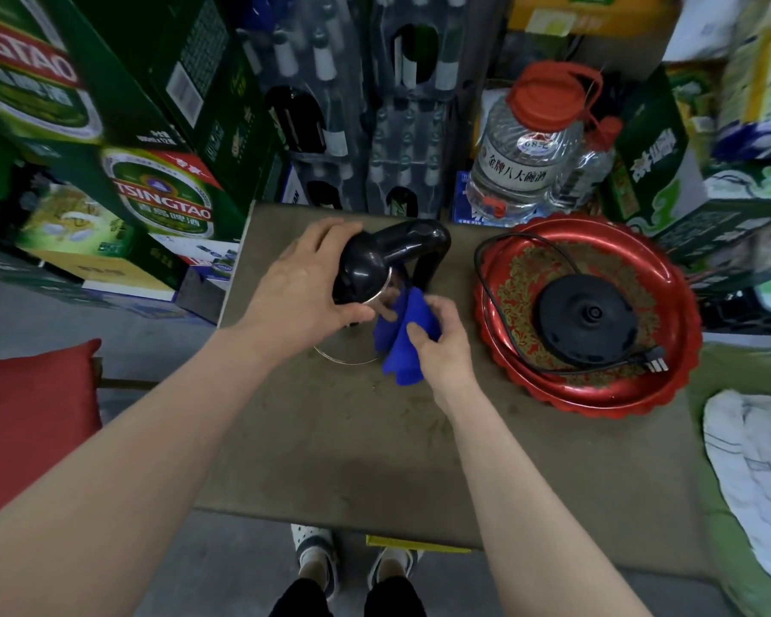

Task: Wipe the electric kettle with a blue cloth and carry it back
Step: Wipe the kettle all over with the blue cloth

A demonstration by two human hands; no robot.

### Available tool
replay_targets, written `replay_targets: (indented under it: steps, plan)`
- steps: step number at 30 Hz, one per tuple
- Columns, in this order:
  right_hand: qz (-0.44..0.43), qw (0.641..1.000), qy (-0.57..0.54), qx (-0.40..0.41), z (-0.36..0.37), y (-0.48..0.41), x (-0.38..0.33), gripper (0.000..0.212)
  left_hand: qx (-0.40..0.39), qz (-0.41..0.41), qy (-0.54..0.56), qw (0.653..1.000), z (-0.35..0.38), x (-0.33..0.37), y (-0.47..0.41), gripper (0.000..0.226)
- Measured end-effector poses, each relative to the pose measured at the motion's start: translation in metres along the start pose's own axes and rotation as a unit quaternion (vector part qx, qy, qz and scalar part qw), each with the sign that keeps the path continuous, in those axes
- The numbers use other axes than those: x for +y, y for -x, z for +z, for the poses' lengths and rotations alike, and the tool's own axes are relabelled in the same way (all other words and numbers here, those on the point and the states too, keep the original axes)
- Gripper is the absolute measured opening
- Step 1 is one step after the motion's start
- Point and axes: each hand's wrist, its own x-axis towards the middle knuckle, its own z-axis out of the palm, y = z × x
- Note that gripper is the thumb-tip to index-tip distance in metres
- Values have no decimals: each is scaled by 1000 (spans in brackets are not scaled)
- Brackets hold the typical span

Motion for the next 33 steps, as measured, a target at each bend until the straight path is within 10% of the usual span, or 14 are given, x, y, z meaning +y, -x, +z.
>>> replay_targets:
  steps: [8, 26, 33]
  plan:
    - [-248, 956, 41, 152, 31, 19, -51, 37, 6, 1, 4, 1000, 1, -3, -2, 95]
    - [94, 987, -47, 120, 59, 10, 30, 42, 16, -9, -10, 1000, 0, -3, -10, 94]
    - [33, 982, -83, 166, 61, 36, 3, 39, 26, 7, 13, 1000, 1, -4, -1, 94]
